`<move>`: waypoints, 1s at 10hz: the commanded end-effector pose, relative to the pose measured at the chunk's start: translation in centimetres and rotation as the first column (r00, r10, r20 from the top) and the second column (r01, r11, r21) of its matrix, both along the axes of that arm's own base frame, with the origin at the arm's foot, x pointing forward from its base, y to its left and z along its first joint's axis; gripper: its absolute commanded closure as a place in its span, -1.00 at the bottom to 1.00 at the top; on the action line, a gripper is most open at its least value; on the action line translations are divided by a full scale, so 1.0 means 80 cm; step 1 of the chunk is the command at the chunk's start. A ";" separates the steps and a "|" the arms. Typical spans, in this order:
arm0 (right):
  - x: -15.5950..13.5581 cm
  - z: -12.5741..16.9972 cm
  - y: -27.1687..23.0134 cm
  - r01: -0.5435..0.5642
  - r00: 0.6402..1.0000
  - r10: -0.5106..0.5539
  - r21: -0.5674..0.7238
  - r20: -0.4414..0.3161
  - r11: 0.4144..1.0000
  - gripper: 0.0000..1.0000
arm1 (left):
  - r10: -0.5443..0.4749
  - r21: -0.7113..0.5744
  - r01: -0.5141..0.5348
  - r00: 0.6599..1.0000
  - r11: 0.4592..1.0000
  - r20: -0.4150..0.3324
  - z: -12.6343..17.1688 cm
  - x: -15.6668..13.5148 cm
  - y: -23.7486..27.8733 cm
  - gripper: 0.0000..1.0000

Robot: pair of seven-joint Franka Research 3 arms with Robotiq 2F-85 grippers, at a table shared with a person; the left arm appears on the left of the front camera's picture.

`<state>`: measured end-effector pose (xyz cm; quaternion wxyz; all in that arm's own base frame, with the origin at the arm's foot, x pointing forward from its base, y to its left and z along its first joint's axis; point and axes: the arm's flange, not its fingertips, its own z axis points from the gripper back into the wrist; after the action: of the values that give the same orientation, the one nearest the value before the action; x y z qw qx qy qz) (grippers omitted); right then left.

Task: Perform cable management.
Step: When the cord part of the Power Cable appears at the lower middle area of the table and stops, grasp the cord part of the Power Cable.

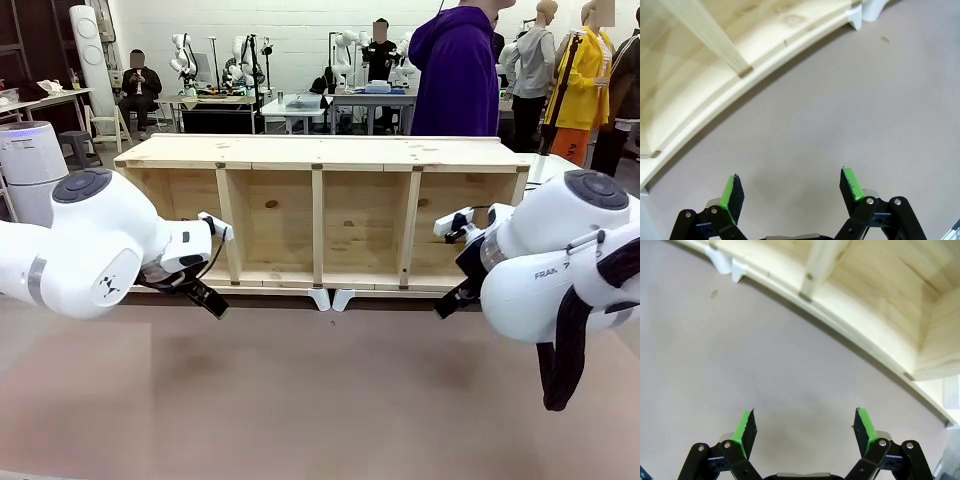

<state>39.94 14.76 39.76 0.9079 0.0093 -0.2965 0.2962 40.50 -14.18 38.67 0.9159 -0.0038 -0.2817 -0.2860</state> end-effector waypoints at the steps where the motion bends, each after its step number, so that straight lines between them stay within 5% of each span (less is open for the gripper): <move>1: -0.055 0.021 -0.048 0.042 0.999 -0.042 0.014 0.024 0.999 -1.00 | 0.045 -0.017 -0.044 0.998 0.999 0.042 0.027 -0.044 0.048 -1.00; 10: -0.214 0.092 -0.147 0.164 0.973 -0.173 0.071 0.154 0.984 -1.00 | 0.192 -0.012 -0.192 0.968 0.981 0.160 0.088 -0.242 0.146 -1.00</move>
<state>32.97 5.20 55.92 0.9053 0.0001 -0.3710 0.2068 33.55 -3.84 55.17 0.9202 0.0348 -0.3400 -0.1905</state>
